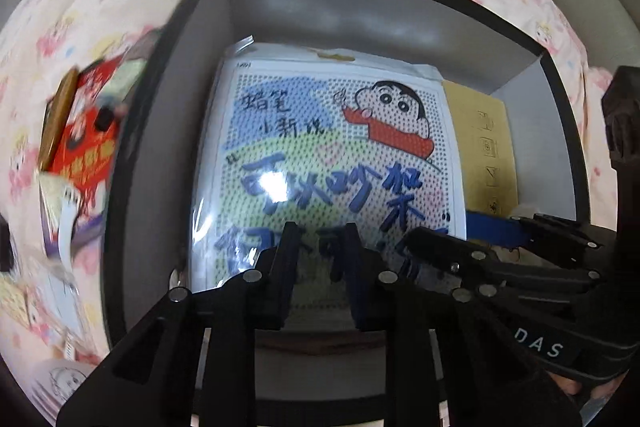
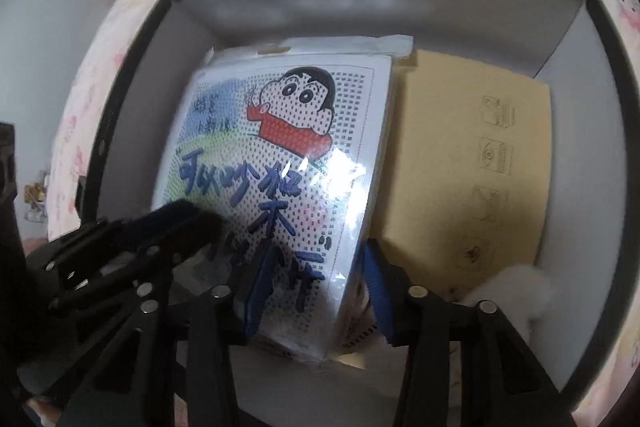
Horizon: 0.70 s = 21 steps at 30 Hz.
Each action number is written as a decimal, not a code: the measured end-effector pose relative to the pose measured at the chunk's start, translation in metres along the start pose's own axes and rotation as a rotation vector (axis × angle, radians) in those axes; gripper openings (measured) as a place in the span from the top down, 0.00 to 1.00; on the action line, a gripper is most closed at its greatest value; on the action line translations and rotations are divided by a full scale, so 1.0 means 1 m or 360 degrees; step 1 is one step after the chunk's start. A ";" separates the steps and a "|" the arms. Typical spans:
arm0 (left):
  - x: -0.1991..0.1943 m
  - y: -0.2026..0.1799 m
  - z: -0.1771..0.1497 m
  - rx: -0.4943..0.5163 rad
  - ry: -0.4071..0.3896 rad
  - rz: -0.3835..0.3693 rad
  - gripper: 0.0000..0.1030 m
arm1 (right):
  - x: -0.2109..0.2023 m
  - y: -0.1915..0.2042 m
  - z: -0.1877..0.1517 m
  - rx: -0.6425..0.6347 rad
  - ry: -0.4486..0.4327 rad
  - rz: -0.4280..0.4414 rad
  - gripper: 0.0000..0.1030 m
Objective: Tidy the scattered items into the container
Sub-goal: 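Lower the Shin-chan card into the box and open the left gripper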
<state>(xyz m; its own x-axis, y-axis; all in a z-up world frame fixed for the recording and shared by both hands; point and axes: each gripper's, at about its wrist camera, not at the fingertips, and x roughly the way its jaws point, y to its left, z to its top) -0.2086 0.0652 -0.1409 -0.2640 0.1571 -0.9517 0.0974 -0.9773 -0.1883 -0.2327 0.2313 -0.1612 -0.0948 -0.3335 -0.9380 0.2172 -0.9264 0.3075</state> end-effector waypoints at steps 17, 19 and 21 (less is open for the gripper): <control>0.010 -0.010 0.083 0.0099 -0.0070 0.0040 0.72 | -0.029 -0.017 0.060 0.0042 -0.0189 -0.0077 0.68; 0.020 -0.012 0.097 0.0092 -0.0072 0.0053 0.72 | -0.024 -0.019 0.065 0.0058 -0.0172 -0.0091 0.68; 0.030 -0.013 0.108 0.0086 -0.0064 0.0036 0.72 | -0.015 -0.027 0.068 0.0069 -0.0141 -0.0087 0.68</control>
<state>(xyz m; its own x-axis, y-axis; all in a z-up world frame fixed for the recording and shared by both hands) -0.3220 0.0677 -0.1409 -0.3007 0.1299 -0.9448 0.0519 -0.9870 -0.1523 -0.3032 0.2490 -0.1445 -0.1911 -0.2947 -0.9363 0.1676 -0.9497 0.2647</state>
